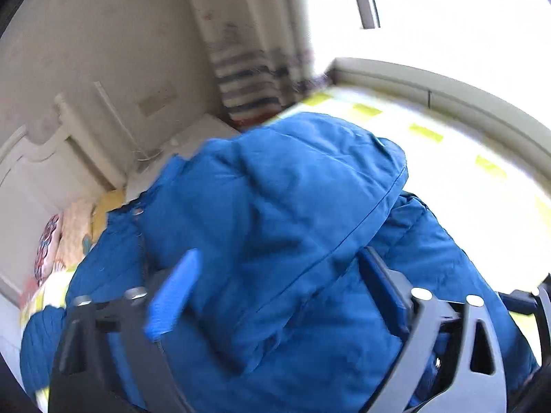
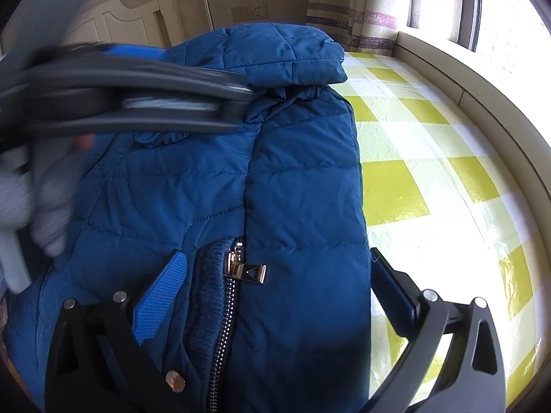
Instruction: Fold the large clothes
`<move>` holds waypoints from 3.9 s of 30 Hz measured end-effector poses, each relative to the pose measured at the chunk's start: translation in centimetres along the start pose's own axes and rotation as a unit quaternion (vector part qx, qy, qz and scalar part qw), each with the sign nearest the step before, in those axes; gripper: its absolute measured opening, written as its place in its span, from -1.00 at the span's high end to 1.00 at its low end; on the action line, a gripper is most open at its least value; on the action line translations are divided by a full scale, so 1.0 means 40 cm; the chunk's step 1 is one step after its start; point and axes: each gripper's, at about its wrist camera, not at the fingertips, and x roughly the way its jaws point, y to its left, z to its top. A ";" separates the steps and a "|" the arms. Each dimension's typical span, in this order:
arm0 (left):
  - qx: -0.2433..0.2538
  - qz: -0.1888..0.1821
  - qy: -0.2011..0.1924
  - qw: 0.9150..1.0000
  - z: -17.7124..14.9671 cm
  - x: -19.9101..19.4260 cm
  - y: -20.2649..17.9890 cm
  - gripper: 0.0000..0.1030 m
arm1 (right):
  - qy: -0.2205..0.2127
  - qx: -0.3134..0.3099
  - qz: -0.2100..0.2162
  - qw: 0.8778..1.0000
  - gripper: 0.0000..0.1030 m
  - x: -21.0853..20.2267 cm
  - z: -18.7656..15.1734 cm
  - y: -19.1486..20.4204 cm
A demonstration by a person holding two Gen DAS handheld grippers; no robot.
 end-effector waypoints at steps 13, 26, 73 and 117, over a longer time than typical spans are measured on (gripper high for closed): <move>-0.474 -0.181 -0.130 0.852 -0.301 -0.139 0.551 0.54 | -0.002 0.002 0.003 1.000 -0.96 0.000 0.002 -0.003; -0.580 -0.212 -0.092 0.781 -0.613 -0.082 0.671 -0.48 | -0.002 0.001 0.001 1.000 -0.96 0.004 0.008 -0.001; -0.257 0.018 0.011 0.966 -0.472 -0.051 0.506 -0.89 | -0.143 -0.023 0.021 0.989 -0.81 -0.104 0.178 0.065; -0.335 0.003 -0.034 0.942 -0.520 -0.089 0.570 -0.89 | -0.052 -0.075 0.021 0.996 -0.92 0.213 0.502 0.224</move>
